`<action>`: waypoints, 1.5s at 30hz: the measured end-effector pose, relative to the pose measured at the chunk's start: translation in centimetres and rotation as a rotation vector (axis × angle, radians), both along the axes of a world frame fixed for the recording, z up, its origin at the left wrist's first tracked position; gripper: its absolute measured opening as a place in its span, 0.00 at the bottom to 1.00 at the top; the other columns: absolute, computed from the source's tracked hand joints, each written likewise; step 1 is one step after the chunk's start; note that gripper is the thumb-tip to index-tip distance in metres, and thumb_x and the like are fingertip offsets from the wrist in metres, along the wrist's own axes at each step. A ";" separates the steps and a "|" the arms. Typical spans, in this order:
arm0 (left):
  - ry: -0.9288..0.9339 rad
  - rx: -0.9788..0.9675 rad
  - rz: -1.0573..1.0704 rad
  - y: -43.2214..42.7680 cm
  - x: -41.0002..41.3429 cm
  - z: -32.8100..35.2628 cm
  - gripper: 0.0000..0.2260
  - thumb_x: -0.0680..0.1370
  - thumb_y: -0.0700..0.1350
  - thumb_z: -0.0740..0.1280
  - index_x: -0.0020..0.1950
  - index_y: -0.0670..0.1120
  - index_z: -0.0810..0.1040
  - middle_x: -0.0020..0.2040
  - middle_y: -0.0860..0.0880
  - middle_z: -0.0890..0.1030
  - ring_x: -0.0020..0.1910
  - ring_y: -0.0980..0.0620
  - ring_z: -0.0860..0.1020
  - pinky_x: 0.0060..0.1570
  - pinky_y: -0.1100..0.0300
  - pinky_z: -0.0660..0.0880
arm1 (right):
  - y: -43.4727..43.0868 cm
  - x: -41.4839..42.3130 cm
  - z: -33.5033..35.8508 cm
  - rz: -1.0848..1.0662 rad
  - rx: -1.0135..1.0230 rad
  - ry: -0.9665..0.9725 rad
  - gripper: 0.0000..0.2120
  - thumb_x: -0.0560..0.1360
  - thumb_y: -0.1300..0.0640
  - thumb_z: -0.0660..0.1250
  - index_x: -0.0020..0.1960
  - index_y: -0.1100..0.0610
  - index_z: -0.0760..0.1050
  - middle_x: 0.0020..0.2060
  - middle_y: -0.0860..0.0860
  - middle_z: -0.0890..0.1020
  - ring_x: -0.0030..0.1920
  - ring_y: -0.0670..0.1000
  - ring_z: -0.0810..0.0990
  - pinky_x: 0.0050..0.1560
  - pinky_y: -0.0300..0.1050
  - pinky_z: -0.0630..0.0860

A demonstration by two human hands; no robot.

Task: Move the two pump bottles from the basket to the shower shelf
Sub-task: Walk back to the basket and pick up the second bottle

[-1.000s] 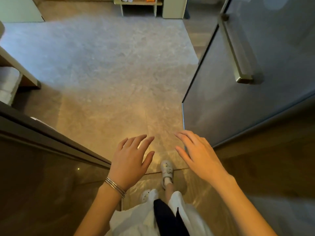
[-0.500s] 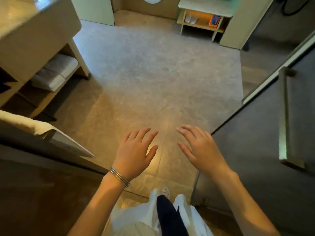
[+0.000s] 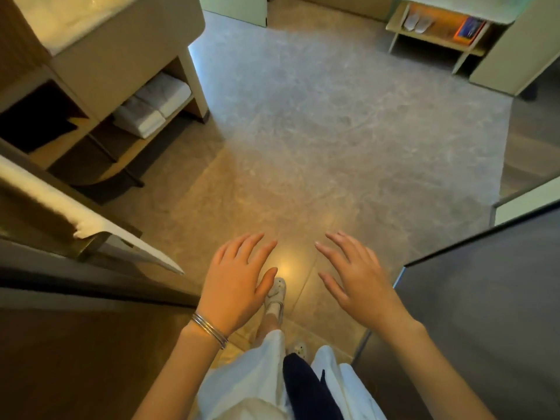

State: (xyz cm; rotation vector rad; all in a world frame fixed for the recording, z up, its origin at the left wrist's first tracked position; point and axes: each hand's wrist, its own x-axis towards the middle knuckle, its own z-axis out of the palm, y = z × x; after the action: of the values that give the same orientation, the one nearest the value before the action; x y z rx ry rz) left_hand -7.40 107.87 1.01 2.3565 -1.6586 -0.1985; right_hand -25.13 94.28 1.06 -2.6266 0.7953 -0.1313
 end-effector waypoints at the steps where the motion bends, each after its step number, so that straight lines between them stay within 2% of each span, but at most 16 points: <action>1: 0.002 0.007 0.007 -0.5 0.3 -0.2 0.21 0.77 0.56 0.55 0.65 0.48 0.74 0.63 0.46 0.76 0.61 0.45 0.74 0.60 0.49 0.69 | -0.6 0.4 -0.1 0.002 0.004 0.000 0.21 0.76 0.46 0.54 0.66 0.51 0.65 0.67 0.54 0.71 0.69 0.56 0.66 0.63 0.60 0.68; 7: 0.011 -0.016 -0.012 -5.6 3.2 -0.5 0.21 0.77 0.55 0.55 0.65 0.47 0.74 0.62 0.45 0.77 0.60 0.44 0.75 0.58 0.48 0.70 | -5.5 4.1 0.6 0.030 -0.038 -0.015 0.20 0.75 0.47 0.55 0.66 0.52 0.66 0.64 0.54 0.73 0.65 0.56 0.71 0.61 0.57 0.70; 14: -0.029 -0.066 0.072 -11.0 10.7 1.0 0.22 0.77 0.55 0.55 0.66 0.47 0.73 0.62 0.45 0.77 0.61 0.45 0.74 0.59 0.49 0.68 | -11.6 12.6 2.2 0.124 -0.085 -0.006 0.21 0.76 0.47 0.54 0.66 0.53 0.68 0.63 0.54 0.75 0.61 0.55 0.75 0.58 0.53 0.71; 19: -0.034 -0.123 0.145 -12.9 16.0 2.2 0.22 0.77 0.55 0.56 0.66 0.46 0.74 0.62 0.43 0.77 0.61 0.43 0.75 0.58 0.45 0.71 | -14.4 19.3 3.9 0.191 -0.112 -0.063 0.21 0.77 0.47 0.53 0.67 0.53 0.67 0.65 0.54 0.73 0.62 0.55 0.73 0.59 0.52 0.70; 22: -0.067 -0.125 0.191 -13.9 18.8 2.5 0.22 0.77 0.55 0.56 0.67 0.46 0.73 0.63 0.43 0.76 0.62 0.43 0.74 0.60 0.46 0.69 | -16.1 22.8 4.3 0.238 -0.135 -0.094 0.21 0.77 0.48 0.54 0.67 0.53 0.67 0.65 0.55 0.72 0.63 0.55 0.72 0.59 0.53 0.69; 28: -0.028 -0.128 0.347 -14.0 21.1 1.9 0.22 0.77 0.55 0.56 0.67 0.47 0.73 0.63 0.44 0.76 0.62 0.44 0.73 0.61 0.50 0.63 | -18.9 28.3 3.5 0.376 -0.128 -0.075 0.22 0.77 0.47 0.53 0.68 0.53 0.66 0.66 0.55 0.71 0.65 0.55 0.70 0.61 0.54 0.69; 36: 0.048 -0.076 0.570 -16.9 24.0 0.5 0.23 0.77 0.56 0.54 0.67 0.48 0.72 0.64 0.45 0.75 0.64 0.44 0.72 0.61 0.45 0.66 | -23.3 35.4 2.1 0.643 -0.121 -0.002 0.23 0.77 0.46 0.52 0.68 0.54 0.66 0.66 0.55 0.72 0.64 0.56 0.71 0.61 0.52 0.68; 45: 0.015 -0.131 0.810 -24.2 28.9 1.5 0.23 0.77 0.55 0.54 0.68 0.48 0.71 0.65 0.45 0.74 0.64 0.44 0.71 0.61 0.46 0.67 | -31.6 45.3 4.2 0.875 -0.142 -0.079 0.22 0.77 0.46 0.52 0.69 0.53 0.64 0.66 0.55 0.71 0.64 0.56 0.71 0.61 0.52 0.68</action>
State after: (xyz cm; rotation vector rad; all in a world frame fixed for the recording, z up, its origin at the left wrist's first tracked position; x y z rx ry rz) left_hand 21.46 83.64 2.52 2.6802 -0.5795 0.0486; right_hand 20.14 62.64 5.26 -2.8204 -0.4365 -0.0420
